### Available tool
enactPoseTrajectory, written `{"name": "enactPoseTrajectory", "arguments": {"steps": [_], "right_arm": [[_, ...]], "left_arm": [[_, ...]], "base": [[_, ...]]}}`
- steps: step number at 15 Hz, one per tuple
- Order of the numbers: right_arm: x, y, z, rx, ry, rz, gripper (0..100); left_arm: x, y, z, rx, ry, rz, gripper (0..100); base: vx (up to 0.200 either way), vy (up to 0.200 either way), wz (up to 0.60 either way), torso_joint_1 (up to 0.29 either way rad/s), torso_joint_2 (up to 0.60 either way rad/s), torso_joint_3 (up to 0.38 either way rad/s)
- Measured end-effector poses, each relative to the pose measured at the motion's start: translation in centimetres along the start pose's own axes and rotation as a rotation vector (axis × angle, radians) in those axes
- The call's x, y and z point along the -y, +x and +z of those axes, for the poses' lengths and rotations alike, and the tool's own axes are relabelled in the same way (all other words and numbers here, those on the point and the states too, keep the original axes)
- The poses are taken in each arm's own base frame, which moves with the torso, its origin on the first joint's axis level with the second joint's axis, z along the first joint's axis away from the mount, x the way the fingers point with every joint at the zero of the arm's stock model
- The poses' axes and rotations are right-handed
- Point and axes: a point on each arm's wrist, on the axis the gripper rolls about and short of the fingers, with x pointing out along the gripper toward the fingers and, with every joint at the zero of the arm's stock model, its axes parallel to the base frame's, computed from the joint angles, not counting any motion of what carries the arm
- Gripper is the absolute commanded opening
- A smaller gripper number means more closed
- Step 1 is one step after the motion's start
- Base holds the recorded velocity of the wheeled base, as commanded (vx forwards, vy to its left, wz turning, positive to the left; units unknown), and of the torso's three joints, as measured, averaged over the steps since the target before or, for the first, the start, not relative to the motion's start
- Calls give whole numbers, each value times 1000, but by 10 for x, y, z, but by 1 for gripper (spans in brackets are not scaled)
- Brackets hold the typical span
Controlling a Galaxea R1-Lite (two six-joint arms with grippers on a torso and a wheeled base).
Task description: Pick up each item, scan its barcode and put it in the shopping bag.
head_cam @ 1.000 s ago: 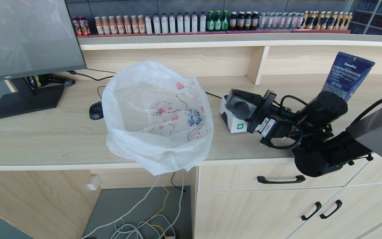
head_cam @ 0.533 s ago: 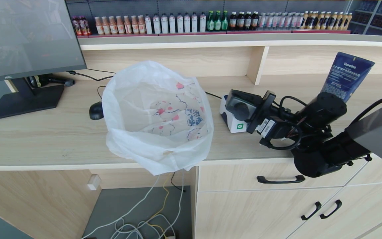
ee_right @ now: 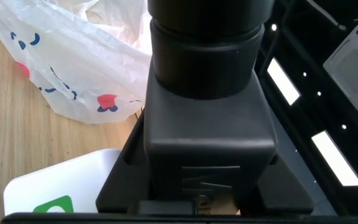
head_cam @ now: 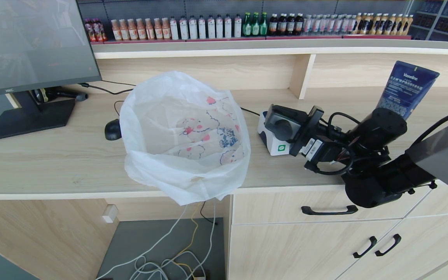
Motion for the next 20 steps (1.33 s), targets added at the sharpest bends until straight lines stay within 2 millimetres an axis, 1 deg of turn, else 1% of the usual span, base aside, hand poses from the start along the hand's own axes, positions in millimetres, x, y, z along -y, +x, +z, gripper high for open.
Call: {"name": "enactPoseTrajectory", "arguments": {"steps": [3, 8, 12, 15, 18, 20], "right_arm": [[3, 2, 7, 4, 17, -4, 0], [22, 19, 44, 26, 80, -73, 0], [36, 19, 68, 30, 155, -108, 0], [47, 9, 83, -11, 233, -142, 0], [42, -12, 102, -111, 455, -167, 0], [47, -20, 115, -138, 587, -210, 0]], "left_arm": [[0, 0, 0, 0, 0, 0, 100], [0, 0, 0, 0, 0, 1, 100], [0, 0, 0, 0, 0, 0, 100], [0, 0, 0, 0, 0, 0, 100], [0, 0, 0, 0, 0, 0, 100], [0, 0, 0, 0, 0, 0, 100]], "base": [[0, 0, 0, 0, 0, 0], [0, 0, 0, 0, 0, 0], [0, 0, 0, 0, 0, 0], [0, 0, 0, 0, 0, 0], [0, 0, 0, 0, 0, 0], [0, 0, 0, 0, 0, 0]]}}
